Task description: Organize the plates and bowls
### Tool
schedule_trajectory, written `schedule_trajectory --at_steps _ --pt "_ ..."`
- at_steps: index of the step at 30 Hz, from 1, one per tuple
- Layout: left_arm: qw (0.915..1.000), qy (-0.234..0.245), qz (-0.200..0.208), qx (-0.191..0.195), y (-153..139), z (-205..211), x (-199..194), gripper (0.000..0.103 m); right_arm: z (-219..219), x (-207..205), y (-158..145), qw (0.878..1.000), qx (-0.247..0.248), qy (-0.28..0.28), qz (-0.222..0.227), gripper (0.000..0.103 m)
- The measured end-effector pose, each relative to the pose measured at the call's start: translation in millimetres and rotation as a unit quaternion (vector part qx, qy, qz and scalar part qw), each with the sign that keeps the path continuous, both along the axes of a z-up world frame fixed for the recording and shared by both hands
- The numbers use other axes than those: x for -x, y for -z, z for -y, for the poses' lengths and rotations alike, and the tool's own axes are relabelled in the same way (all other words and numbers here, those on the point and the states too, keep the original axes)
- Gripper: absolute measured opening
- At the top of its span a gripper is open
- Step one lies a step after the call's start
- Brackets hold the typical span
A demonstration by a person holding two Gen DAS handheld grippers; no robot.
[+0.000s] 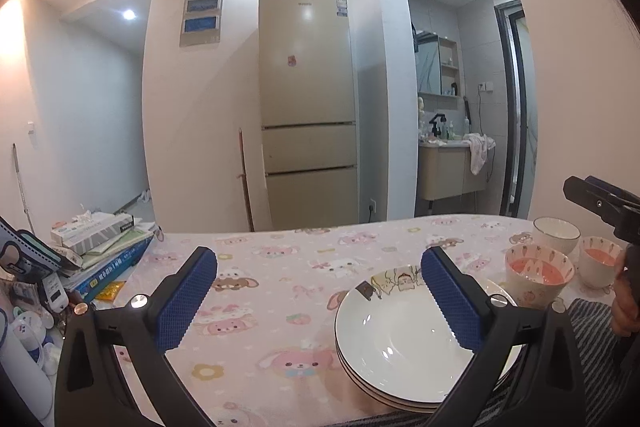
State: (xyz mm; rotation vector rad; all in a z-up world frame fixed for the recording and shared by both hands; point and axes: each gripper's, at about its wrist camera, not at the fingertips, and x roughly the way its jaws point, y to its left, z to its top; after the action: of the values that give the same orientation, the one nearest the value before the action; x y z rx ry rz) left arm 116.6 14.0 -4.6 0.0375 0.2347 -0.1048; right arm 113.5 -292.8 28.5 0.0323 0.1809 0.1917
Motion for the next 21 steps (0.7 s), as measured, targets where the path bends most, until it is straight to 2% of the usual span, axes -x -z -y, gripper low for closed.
schedule_trajectory --at_steps 5,13,21 --pt "0.9994 0.003 -0.034 -0.007 8 2 -13 0.103 -16 -8 9 0.998 0.054 0.021 -0.010 0.103" --pt "0.9929 0.000 -0.118 -0.010 29 3 -43 0.103 -24 -27 27 0.993 0.088 0.015 -0.070 0.103" --pt "0.9914 0.008 -0.130 -0.016 33 7 -45 0.103 -29 -38 33 0.989 0.105 0.012 -0.106 0.103"
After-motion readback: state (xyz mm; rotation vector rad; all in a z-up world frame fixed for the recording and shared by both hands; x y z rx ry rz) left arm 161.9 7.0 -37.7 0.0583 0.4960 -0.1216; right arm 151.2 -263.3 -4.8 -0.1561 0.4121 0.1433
